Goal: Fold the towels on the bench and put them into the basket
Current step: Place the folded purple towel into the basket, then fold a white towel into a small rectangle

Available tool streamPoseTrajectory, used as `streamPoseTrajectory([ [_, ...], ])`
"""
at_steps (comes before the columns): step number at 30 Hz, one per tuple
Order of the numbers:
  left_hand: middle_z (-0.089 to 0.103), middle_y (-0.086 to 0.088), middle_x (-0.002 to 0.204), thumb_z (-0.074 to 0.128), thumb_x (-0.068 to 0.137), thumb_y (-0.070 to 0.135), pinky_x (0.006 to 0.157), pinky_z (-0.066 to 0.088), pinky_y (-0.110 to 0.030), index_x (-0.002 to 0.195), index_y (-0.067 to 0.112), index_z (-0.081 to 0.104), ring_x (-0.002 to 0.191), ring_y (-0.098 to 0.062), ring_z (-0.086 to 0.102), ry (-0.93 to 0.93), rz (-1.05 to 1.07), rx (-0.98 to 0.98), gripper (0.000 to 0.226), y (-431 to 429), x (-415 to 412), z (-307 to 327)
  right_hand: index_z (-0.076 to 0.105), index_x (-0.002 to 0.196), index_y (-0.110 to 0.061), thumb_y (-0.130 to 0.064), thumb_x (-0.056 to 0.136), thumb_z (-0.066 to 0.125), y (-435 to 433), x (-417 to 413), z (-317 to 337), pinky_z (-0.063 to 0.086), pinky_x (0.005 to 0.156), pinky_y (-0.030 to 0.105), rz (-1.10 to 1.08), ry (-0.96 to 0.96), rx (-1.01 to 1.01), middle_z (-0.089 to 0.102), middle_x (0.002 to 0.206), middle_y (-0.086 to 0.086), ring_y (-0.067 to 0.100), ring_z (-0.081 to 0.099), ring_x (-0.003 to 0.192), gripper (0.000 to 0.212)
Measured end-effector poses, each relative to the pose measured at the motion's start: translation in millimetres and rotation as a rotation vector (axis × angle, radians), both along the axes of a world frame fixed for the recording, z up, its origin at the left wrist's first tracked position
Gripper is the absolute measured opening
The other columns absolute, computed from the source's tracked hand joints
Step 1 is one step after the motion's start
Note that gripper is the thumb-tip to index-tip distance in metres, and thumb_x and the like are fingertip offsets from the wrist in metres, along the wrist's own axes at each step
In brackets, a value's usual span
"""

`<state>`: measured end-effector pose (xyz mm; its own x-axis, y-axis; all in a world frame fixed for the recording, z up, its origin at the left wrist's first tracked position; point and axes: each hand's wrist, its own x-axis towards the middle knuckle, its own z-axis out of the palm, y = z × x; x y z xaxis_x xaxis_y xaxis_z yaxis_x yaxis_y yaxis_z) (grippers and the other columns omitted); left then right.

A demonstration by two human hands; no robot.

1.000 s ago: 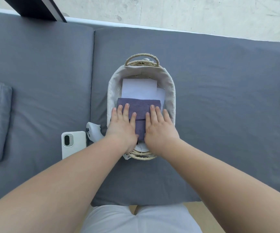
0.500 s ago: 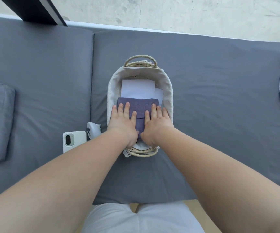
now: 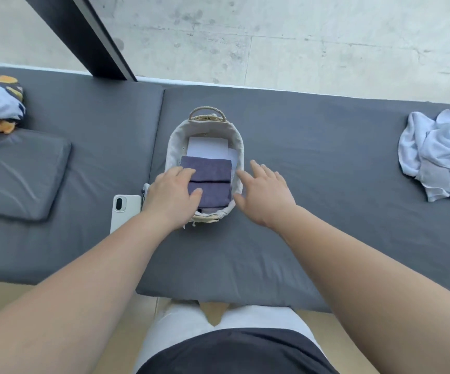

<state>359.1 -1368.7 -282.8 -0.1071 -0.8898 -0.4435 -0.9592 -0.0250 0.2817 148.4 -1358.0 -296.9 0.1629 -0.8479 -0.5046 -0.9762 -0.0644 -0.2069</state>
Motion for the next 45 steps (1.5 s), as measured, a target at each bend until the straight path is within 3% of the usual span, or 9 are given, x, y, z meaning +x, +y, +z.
streamPoseTrajectory([
  [3, 0.042, -0.001, 0.151, 0.054, 0.095, 0.045, 0.110, 0.035, -0.045, 0.147, 0.024, 0.042, 0.136, -0.031, 0.037, 0.008, 0.012, -0.014, 0.057, 29, -15, 21, 0.022, 0.156, -0.033, -0.057, 0.100, 0.035, 33, -34, 16, 0.005, 0.124, 0.054, -0.025, 0.047, -0.005, 0.005, 0.168, 0.009, 0.032, 0.004, 0.155, 0.062],
  [6, 0.043, -0.003, 0.148, 0.057, 0.092, 0.048, 0.109, 0.034, -0.045, 0.145, 0.024, 0.043, 0.135, -0.031, 0.038, -0.023, -0.050, -0.065, 0.060, 50, -30, 33, 0.018, 0.157, -0.033, -0.061, 0.100, 0.032, 66, -63, 25, 0.002, 0.123, 0.057, -0.076, 0.108, 0.008, 0.000, 0.169, 0.008, 0.032, -0.001, 0.155, 0.065],
  [11, 0.050, -0.006, 0.137, 0.059, 0.089, 0.051, 0.104, 0.040, -0.046, 0.138, 0.020, 0.049, 0.127, -0.034, 0.045, 0.003, -0.133, -0.076, 0.059, 78, -59, 33, 0.018, 0.157, -0.033, -0.061, 0.100, 0.035, 130, -103, 40, 0.008, 0.124, 0.055, -0.222, 0.118, 0.053, 0.002, 0.169, 0.007, 0.030, 0.003, 0.155, 0.066],
  [19, 0.039, -0.004, 0.151, 0.054, 0.092, 0.055, 0.115, 0.030, -0.043, 0.148, 0.025, 0.039, 0.139, -0.030, 0.035, 0.013, -0.318, 0.024, 0.064, 140, -138, 29, 0.026, 0.156, -0.035, -0.063, 0.096, 0.044, 235, -190, 52, 0.021, 0.121, 0.048, -0.496, 0.105, 0.072, 0.012, 0.168, 0.005, 0.029, 0.022, 0.150, 0.068],
  [28, 0.040, 0.001, 0.150, 0.054, 0.093, 0.054, 0.112, 0.033, -0.043, 0.147, 0.026, 0.040, 0.137, -0.027, 0.037, 0.042, -0.409, -0.003, 0.062, 170, -343, 21, 0.031, 0.155, -0.034, -0.060, 0.095, 0.049, 316, -389, 29, 0.027, 0.117, 0.045, -0.744, 0.048, 0.054, 0.017, 0.167, 0.003, 0.027, 0.027, 0.147, 0.067],
  [36, 0.039, 0.004, 0.151, 0.053, 0.094, 0.051, 0.112, 0.034, -0.041, 0.148, 0.027, 0.039, 0.137, -0.025, 0.037, 0.029, -0.354, 0.085, 0.060, 210, -539, 19, 0.032, 0.154, -0.034, -0.061, 0.095, 0.048, 318, -589, 34, 0.030, 0.117, 0.046, -0.665, 0.028, 0.090, 0.018, 0.166, 0.003, 0.028, 0.028, 0.147, 0.067],
  [45, 0.040, 0.004, 0.151, 0.052, 0.094, 0.053, 0.110, 0.036, -0.042, 0.148, 0.026, 0.040, 0.136, -0.025, 0.038, 0.047, -0.387, 0.092, 0.061, 154, -653, -5, 0.033, 0.154, -0.034, -0.061, 0.095, 0.047, 252, -688, 10, 0.031, 0.116, 0.046, -0.596, 0.062, 0.167, 0.019, 0.166, 0.002, 0.028, 0.028, 0.147, 0.066],
])
